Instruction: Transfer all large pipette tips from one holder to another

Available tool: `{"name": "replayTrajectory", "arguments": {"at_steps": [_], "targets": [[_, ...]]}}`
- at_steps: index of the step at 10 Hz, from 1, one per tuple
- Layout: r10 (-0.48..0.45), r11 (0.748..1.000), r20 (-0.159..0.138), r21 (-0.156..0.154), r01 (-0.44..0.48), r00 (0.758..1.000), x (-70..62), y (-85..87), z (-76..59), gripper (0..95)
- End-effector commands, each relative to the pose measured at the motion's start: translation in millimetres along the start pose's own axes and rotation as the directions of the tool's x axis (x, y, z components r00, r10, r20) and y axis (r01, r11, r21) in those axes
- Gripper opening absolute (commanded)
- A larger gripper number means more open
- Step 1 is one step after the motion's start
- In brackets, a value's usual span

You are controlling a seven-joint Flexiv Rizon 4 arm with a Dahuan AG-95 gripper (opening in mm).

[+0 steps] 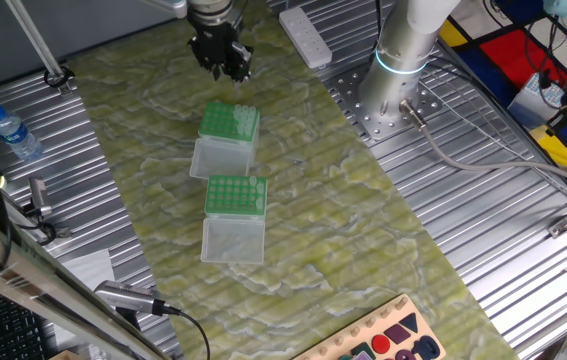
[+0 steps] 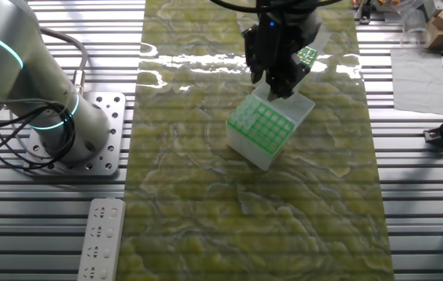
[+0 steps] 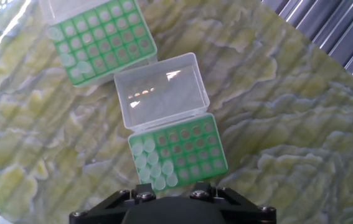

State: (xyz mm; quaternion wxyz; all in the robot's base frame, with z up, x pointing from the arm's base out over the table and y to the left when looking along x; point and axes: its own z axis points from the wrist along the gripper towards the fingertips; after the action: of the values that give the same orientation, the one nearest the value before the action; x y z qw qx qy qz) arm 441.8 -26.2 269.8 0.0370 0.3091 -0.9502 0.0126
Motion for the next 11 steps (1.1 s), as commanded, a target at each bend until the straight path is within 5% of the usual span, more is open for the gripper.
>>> {"name": "replayTrajectory", "arguments": {"at_steps": [1, 6, 11], "targets": [[0.101, 0.994, 0.019, -0.038, -0.100, 0.995, -18.6, 8.6, -1.7, 38.0], [0.250, 0.967, 0.026, -0.057, -0.248, 0.968, -101.7, 38.8, 0.8, 38.0], [0.309, 0.950, 0.034, -0.058, -0.307, 0.950, -155.4, 94.0, 25.7, 38.0]]}}
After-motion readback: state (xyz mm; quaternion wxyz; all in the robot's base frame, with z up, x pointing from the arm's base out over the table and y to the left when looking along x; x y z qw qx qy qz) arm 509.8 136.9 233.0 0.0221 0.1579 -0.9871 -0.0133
